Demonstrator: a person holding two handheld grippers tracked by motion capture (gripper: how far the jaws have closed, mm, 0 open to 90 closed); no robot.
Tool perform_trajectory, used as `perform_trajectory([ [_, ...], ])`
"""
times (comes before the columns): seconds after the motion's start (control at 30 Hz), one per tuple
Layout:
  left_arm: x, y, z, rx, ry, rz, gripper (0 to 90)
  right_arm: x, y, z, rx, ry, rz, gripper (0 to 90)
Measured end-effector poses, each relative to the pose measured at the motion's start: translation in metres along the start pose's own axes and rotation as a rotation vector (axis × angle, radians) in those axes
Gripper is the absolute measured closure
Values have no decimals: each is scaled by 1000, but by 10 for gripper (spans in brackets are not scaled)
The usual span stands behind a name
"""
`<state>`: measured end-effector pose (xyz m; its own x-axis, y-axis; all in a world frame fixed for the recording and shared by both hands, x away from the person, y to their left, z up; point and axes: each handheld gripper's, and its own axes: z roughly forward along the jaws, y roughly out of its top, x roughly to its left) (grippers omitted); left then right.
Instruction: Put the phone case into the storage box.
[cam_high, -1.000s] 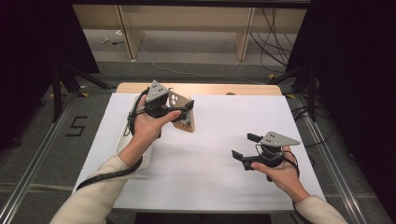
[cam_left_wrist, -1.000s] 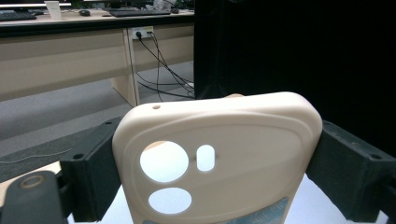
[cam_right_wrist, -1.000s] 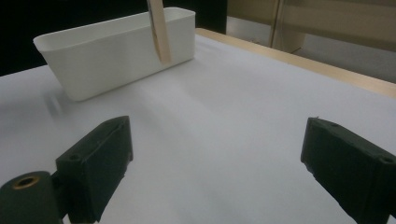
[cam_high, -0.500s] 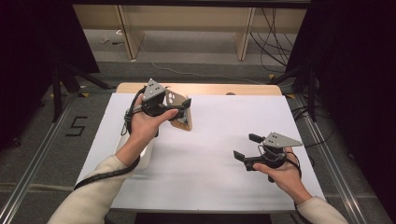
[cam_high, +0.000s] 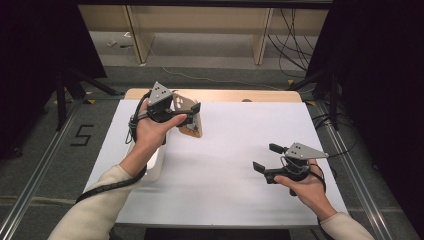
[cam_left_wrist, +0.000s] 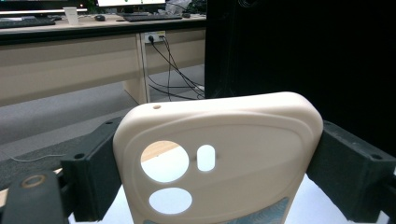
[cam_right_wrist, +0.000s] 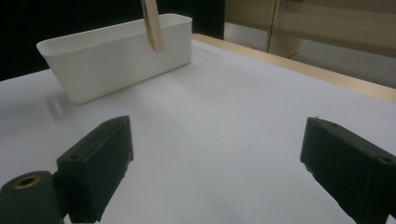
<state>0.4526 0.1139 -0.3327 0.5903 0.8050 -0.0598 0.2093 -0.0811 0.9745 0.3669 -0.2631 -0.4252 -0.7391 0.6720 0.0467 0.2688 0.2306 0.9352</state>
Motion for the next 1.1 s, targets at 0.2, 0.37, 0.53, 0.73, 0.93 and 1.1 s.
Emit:
perform_trajectory([
  [0.2,2,0,-1,2,7,-3,114,-1,0,-2,-4,-3,-1,102],
  [0.37,5,0,-2,-4,13,-7,114,-1,-2,-3,-5,-6,1,102],
  [0.53,8,1,-3,-9,22,-13,114,-2,-2,-5,-3,-12,2,102],
  [0.73,13,4,-6,-17,38,-19,114,-2,-3,-6,2,-14,3,102],
  [0.93,18,5,-8,-23,53,-22,114,-2,-4,-7,-2,-13,3,102],
  [1.1,23,5,-10,-23,68,-22,114,-3,-5,-7,2,-14,6,103],
])
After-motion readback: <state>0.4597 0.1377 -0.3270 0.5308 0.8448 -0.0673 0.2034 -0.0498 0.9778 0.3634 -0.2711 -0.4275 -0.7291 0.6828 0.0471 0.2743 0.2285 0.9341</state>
